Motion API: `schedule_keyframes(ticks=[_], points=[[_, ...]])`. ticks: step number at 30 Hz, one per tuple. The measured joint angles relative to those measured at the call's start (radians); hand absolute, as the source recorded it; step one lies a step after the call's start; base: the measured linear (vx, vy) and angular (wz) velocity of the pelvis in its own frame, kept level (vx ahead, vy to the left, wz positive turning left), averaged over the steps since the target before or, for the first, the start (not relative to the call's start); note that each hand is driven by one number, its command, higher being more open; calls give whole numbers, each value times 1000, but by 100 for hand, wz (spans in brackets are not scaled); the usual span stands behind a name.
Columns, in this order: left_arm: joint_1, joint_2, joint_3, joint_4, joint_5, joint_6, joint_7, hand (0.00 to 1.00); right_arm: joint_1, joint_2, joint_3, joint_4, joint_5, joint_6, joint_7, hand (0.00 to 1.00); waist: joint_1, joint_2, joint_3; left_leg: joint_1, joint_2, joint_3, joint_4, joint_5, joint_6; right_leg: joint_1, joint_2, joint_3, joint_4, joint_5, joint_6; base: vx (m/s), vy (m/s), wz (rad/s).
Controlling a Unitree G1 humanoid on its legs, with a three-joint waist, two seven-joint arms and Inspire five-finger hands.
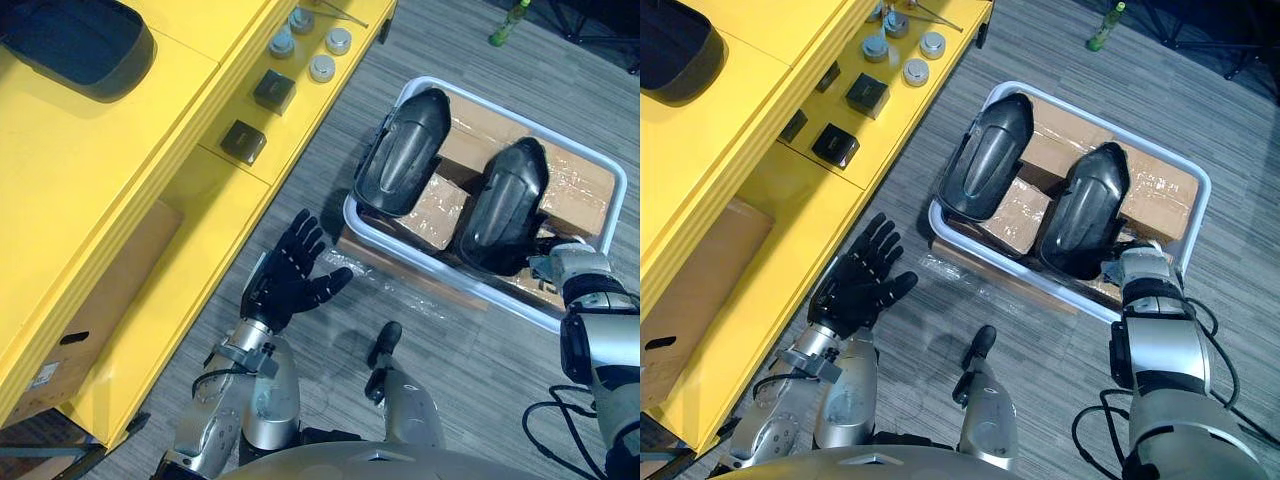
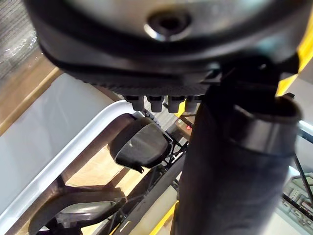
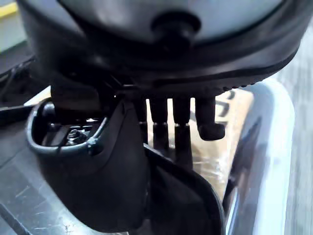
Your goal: Walk over and take three plastic housings, then place them on the shelf
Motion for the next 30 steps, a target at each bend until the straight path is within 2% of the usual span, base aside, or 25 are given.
schedule_keyframes(ticks=[6, 7, 9, 10, 12, 14, 15, 17, 19, 21, 27, 30], points=[[2, 1, 5, -3, 0, -7, 12, 100, 50, -14, -88, 4, 36, -95, -108, 0, -20, -1, 1, 0, 1, 19, 1, -3, 0, -13, 0, 22, -2, 4, 5, 7, 1, -10], [7, 1, 6, -6, 0, -17, 18, 100, 76, -24, -101, 2, 35, -136, -148, 0, -27, -2, 1, 2, 2, 25, 2, -6, 0, -14, 0, 27, -4, 7, 9, 23, 5, -8], [12, 1, 6, -13, 0, -20, 22, 100, 98, -36, -109, -2, 33, -170, -178, 0, -28, -2, 2, 7, 3, 35, 2, -10, 1, -13, 1, 35, -9, 9, 10, 29, 7, -18], [22, 0, 7, -17, 0, -26, 23, 100, 138, -42, -109, -52, 27, -209, -219, 0, -31, -3, 2, 18, 5, 51, 3, -17, 2, -11, 2, 48, -15, 11, 11, 38, 9, -26], [32, 0, 15, -22, 1, -33, 25, 100, 197, -42, -108, -165, 25, -234, -260, 0, -41, -3, 2, 25, 7, 62, 4, -23, 1, -10, 4, 57, -17, 11, 11, 38, 9, -23], [39, -9, 39, -49, 6, -35, 26, 100, 304, -37, -109, -426, 17, -256, -337, 0, -61, -2, 1, 52, 12, 86, 2, -35, 3, 9, 9, 77, -34, 13, 12, 50, 5, -27], [39, -10, 44, -57, 6, -37, 26, 100, 331, -36, -109, -485, 2, -267, -354, 0, -64, -1, 1, 64, 13, 92, 2, -39, 3, 16, 10, 81, -36, 13, 12, 64, 4, -21], [50, -34, 68, -105, 10, -37, 24, 100, 411, 12, -137, -717, -92, -283, -418, 0, -88, 0, -3, 105, 16, 104, -13, -44, 2, 47, 13, 83, -44, 12, 12, 71, 2, -16], [46, -54, 84, -154, 14, -39, 20, 100, 467, 66, -143, -882, -160, -311, -452, 0, -92, -5, -25, 131, 18, 129, -36, -44, 1, 54, 16, 100, -57, 12, 13, 65, 0, -22], [32, -65, 86, -172, 34, -38, 10, 100, 528, 160, -124, -1025, -256, -329, -456, 0, -111, -4, -84, 163, 20, 145, -68, -43, 0, 69, 18, 104, -71, 13, 14, 101, 1, -14], [-26, -88, 62, -171, 55, 34, 7, 100, 630, 299, -27, -1103, -379, -388, -452, 0, -129, -4, -183, 242, 17, 183, -115, -45, -2, 114, 17, 99, -88, 13, 14, 75, 3, -11], [-68, -88, 31, -156, 52, 79, 49, 100, 636, 324, 3, -1103, -404, -430, -457, 0, -140, -1, -203, 260, 14, 187, -119, -45, -1, 129, 13, 99, -89, 13, 14, 4, 1, -3]])
